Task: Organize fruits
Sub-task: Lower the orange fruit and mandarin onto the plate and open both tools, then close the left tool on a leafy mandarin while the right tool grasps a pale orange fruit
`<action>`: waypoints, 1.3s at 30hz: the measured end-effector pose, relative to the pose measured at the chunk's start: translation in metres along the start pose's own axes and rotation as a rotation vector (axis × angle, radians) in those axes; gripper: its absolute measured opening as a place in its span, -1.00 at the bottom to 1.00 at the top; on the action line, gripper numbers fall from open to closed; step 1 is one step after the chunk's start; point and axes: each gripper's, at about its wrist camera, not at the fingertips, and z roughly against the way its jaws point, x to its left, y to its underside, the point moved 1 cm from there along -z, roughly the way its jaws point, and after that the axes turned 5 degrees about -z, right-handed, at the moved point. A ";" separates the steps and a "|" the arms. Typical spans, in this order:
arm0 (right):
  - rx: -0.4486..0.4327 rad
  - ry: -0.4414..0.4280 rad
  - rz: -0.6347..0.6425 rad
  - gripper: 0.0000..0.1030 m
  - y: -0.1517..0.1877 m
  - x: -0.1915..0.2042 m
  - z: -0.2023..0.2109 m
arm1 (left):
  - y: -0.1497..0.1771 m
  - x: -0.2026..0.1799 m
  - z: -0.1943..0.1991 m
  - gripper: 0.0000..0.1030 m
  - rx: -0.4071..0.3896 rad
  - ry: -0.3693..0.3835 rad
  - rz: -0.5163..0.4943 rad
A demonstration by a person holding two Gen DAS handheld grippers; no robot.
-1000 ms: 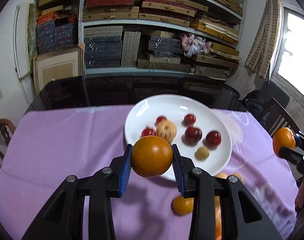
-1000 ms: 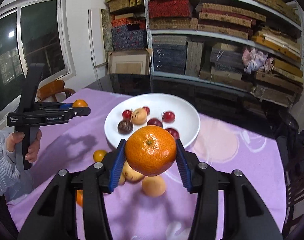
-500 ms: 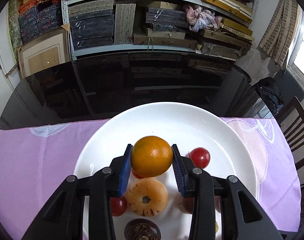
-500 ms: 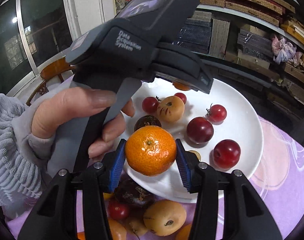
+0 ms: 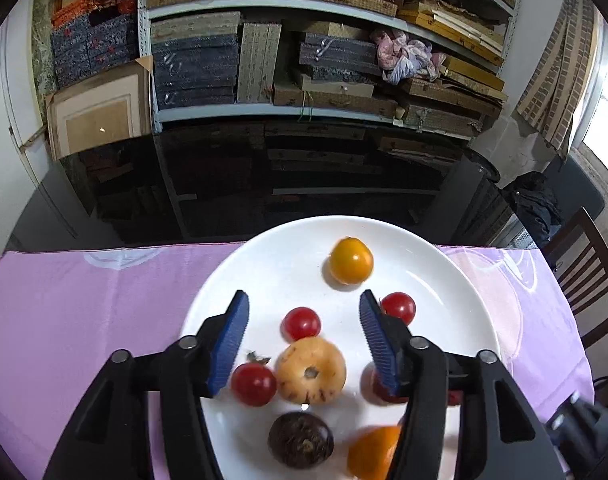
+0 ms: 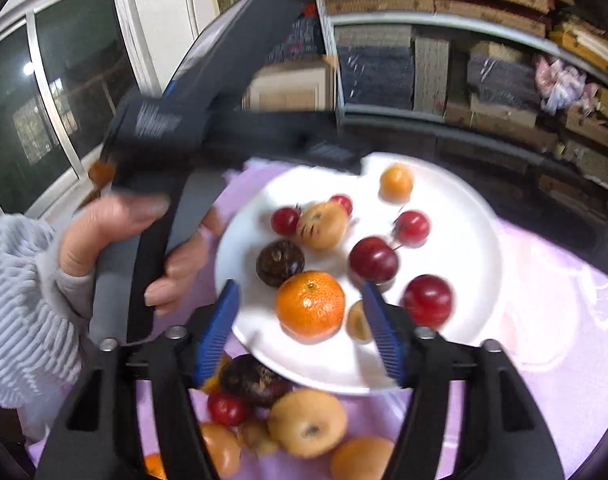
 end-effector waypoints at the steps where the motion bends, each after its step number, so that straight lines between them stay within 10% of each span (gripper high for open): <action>1: -0.035 0.012 -0.008 0.74 0.003 -0.004 0.019 | 0.008 0.002 0.016 0.33 -0.021 -0.011 -0.015; 7: -0.156 0.068 -0.169 0.92 0.065 -0.045 0.096 | 0.094 -0.006 0.099 0.66 -0.069 -0.034 -0.100; 15: -0.101 0.026 -0.536 0.92 0.118 -0.119 0.087 | 0.196 -0.088 0.138 0.70 -0.070 -0.003 -0.289; 21: -0.113 0.038 -0.511 0.92 0.117 -0.117 0.091 | 0.221 -0.114 0.115 0.70 -0.028 -0.024 -0.402; 39: -0.071 0.074 -0.269 0.92 0.111 -0.069 0.081 | 0.235 -0.023 0.100 0.81 0.050 -0.103 -0.164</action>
